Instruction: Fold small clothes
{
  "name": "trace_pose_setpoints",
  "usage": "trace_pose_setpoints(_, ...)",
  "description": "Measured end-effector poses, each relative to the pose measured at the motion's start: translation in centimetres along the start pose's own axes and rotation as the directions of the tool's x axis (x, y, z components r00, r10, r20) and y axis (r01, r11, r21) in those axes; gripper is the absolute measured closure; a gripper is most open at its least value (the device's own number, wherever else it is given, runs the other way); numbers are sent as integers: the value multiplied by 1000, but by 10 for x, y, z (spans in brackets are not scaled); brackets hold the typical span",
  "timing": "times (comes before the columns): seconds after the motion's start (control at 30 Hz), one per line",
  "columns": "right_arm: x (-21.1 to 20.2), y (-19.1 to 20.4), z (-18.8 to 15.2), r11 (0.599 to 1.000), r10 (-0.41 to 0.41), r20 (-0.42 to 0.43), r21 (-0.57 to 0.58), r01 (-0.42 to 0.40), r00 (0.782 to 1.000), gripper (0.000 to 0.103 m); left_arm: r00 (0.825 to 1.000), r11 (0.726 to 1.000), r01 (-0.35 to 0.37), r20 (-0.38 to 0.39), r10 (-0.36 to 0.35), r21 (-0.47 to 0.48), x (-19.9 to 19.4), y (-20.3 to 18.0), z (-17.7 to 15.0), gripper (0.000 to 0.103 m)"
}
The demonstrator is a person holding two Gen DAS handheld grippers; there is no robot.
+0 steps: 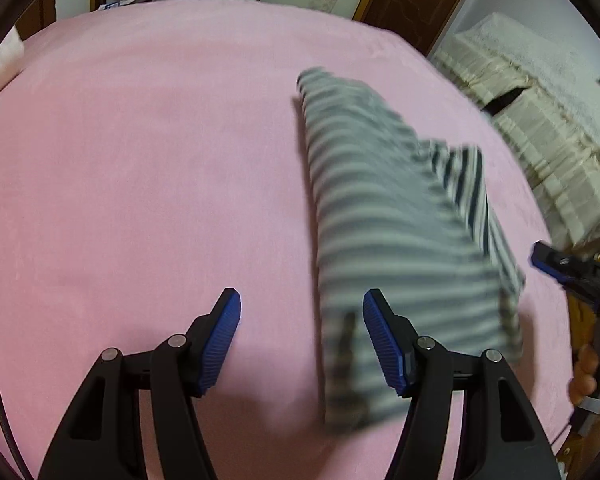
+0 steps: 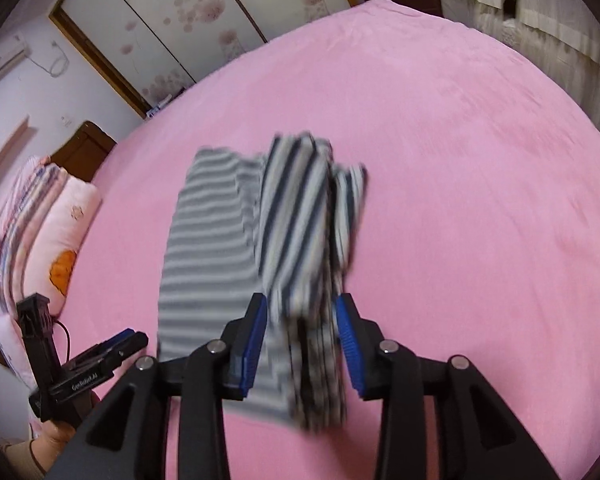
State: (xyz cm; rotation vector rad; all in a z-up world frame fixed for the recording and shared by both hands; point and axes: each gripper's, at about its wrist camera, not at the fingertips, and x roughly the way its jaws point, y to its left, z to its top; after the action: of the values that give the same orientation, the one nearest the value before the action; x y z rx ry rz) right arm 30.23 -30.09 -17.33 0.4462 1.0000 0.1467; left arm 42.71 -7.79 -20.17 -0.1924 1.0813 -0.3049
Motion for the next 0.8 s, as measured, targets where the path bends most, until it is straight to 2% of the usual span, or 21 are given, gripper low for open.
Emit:
trace_pose_setpoints(0.13,41,-18,37,996,61,-41,63,-58,997,67,999,999,44,25,-44,-16,27,4,51,40)
trace_pose_setpoints(0.2,59,-26,50,993,71,-59,96,-66,996,67,996,995,91,26,-90,-38,41,6,74,40)
trace_pose_setpoints(0.37,82,-29,65,990,97,-68,113,-89,993,67,992,988,125,9,-124,-87,75,7,112,40)
trace_pose_setpoints(0.47,84,-22,69,993,96,-42,79,-93,994,67,987,982,159,-19,-161,-105,91,3,122,40)
trace_pose_setpoints(0.53,83,-15,68,993,105,-37,48,-104,994,71,986,983,157,-40,-162,-99,102,-3,123,40)
trace_pose_setpoints(0.6,85,-9,68,996,85,-43,8,-85,995,98,988,985,142,-52,-148,-97,109,-7,122,40)
trace_pose_setpoints(0.67,82,-5,68,999,36,-11,-26,-37,999,98,992,989,114,-42,-119,-94,114,-10,122,47)
trace_pose_setpoints(0.7,76,-5,66,999,8,24,-42,-7,1000,98,993,990,112,-38,-116,-89,115,-12,121,54)
trace_pose_setpoints(0.8,70,-18,62,1000,-14,57,-9,15,998,99,996,994,87,-31,-89,-66,118,-15,116,55)
